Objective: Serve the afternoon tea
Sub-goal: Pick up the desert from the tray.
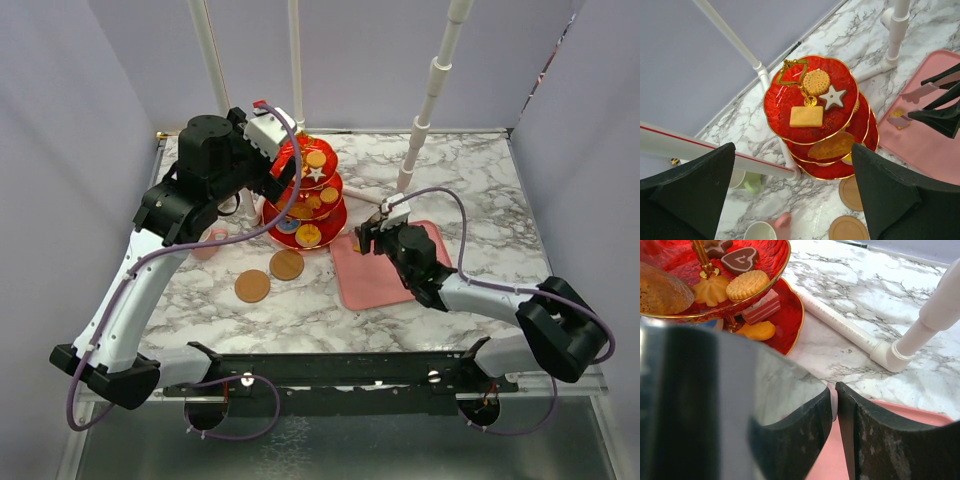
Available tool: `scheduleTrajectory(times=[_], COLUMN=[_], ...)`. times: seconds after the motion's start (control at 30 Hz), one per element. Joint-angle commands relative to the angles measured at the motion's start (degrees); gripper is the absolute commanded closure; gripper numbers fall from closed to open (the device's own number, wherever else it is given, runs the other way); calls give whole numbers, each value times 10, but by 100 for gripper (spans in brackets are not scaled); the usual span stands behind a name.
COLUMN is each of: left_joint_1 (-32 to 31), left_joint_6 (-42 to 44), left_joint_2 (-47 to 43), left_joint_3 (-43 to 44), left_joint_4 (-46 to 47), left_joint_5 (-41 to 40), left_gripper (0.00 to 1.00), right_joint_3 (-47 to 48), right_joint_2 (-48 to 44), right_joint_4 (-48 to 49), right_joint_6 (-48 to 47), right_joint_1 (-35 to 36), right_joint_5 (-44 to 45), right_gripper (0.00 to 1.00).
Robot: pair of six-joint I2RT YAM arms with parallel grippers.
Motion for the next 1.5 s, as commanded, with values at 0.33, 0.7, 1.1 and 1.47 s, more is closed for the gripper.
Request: scheduleTrajectory(times=[0.33, 0.7, 1.1, 1.47], left_joint_1=[0, 0, 0, 0], left_joint_6=[3, -8, -17, -13], left_joint_2=[38, 28, 27, 26], left_joint_3=[100, 98, 103, 104], left_joint_4=[-132, -117, -117, -115], left_joint_5=[-30, -31, -45, -45], left_gripper=[1, 1, 1, 1], right_joint_3=[15, -3, 2, 13], right_joint_2=[106, 112, 108, 121], right_joint_4=[111, 140, 97, 102], right_joint_6=[17, 58, 37, 49], right_joint_1=[83, 83, 88, 109], right_joint_5=[191, 189, 186, 206], right_gripper=[30, 44, 36, 34])
